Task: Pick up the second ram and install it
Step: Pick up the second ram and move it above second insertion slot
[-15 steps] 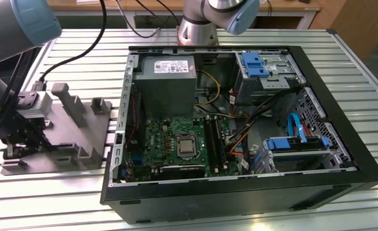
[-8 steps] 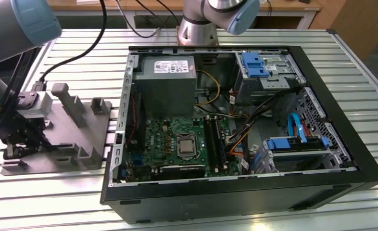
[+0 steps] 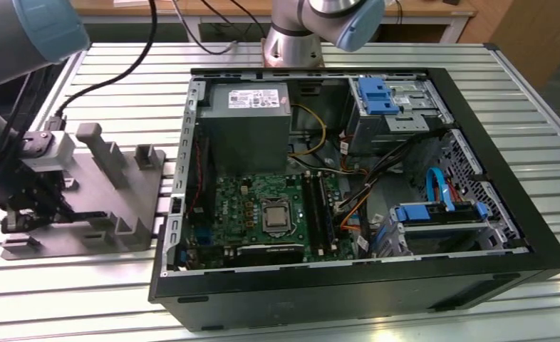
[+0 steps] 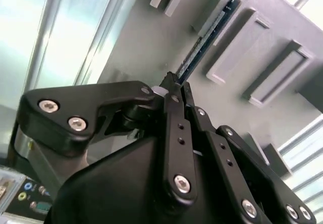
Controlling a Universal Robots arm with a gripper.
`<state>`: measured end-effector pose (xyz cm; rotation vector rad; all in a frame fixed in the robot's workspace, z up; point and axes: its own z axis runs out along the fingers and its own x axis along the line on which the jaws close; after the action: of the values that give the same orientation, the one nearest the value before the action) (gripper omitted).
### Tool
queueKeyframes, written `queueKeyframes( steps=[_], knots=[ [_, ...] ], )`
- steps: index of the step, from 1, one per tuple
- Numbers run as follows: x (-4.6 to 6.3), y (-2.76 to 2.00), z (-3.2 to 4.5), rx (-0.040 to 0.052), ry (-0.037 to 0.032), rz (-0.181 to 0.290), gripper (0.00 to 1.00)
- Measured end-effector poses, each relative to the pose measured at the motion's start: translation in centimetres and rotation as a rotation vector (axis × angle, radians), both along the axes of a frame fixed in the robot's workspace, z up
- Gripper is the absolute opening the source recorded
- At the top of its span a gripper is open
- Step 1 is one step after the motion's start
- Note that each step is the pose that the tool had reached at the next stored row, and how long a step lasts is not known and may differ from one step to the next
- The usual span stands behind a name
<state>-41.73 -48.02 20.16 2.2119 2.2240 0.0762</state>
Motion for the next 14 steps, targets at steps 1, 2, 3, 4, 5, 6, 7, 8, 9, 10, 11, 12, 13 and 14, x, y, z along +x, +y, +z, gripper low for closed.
queueKeyframes(
  steps=[1,2,3,4,5,6,7,8,9,10,11,12,13,14],
  knots=[
    [0.0,0.00,0.45,0.0000,0.0000,0.000,0.14],
    [0.0,0.00,0.90,0.0001,-0.0001,0.000,0.14],
    [0.0,0.00,1.35,0.0001,0.0000,0.000,0.14],
    [0.0,0.00,1.80,0.0000,0.0001,0.000,0.14],
    [0.0,0.00,2.25,0.0000,0.0000,0.000,0.14],
    [0.0,0.00,2.74,0.0000,0.0000,0.000,0.14],
    [0.0,0.00,3.19,0.0000,0.0001,0.000,0.14],
    [0.0,0.00,3.63,0.0001,-0.0001,0.000,0.14],
    [0.0,0.00,4.08,0.0001,0.0000,0.000,0.14],
    [0.0,0.00,4.54,0.0000,0.0001,0.000,0.14],
    [0.0,0.00,4.99,0.0001,-0.0001,0.000,0.14],
    [0.0,0.00,5.47,0.0000,0.0001,0.000,0.14],
    [0.0,0.00,5.92,0.0000,0.0001,0.000,0.14],
    [0.0,-0.01,6.36,0.0001,-0.0001,0.000,0.14]
  ],
)
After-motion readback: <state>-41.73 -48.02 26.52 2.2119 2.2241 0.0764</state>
